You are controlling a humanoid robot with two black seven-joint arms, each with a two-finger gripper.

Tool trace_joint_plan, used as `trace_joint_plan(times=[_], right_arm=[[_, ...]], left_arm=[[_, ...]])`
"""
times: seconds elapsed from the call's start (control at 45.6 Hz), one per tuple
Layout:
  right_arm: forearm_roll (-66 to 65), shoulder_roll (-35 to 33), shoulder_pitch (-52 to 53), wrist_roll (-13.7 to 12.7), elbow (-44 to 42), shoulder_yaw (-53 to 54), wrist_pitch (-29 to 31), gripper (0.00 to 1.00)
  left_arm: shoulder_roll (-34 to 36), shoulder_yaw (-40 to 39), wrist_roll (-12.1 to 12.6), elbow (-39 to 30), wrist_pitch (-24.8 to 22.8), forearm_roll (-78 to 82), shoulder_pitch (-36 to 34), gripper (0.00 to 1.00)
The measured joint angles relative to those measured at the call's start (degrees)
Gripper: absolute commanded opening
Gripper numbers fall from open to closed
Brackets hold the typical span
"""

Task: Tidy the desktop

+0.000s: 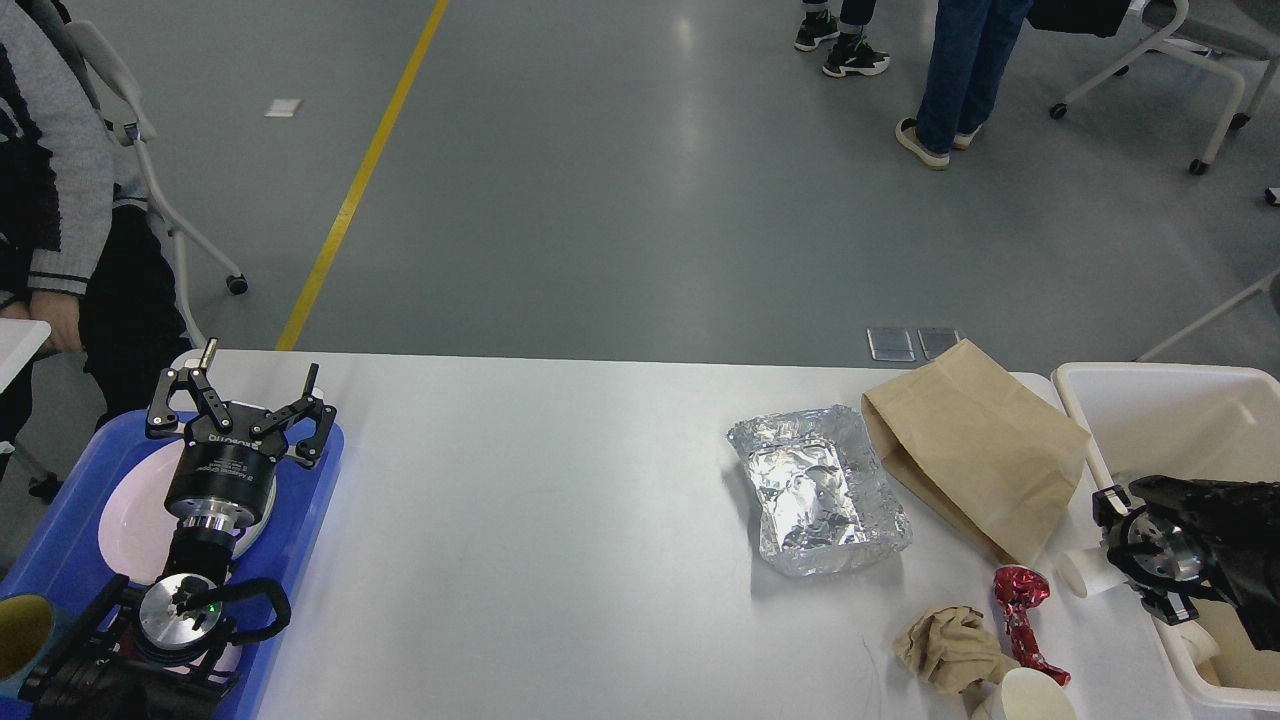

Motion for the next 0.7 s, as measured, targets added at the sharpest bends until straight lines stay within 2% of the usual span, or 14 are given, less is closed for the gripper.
trace_joint_plan(times=[0.153, 0.395, 0.526, 0.701], right_arm=[[0.0, -1.8, 2.0, 0.0, 3.5, 0.0, 0.4, 0.00], [-2.0, -9.4, 12.3, -0.1, 16.9, -3.8, 1.0, 0.00], [-5.3, -11.9, 20.7, -0.4, 24.5, -11.7, 2.7, 0.00], [-8.0, -12.5, 35.3, -0.4, 35.2, -24.6, 9.7, 0.00]], left_arm=[[0.0, 0.0, 0.0, 0.0, 0.0, 0.0, 0.0, 0.96], [0.0, 0.0, 0.0, 0.0, 0.0, 0.0, 0.0, 0.96], [0.0, 0.0, 0.0, 0.0, 0.0, 0.0, 0.0, 0.96], [0.0, 0.0, 0.0, -0.1, 0.0, 0.0, 0.0, 0.96]])
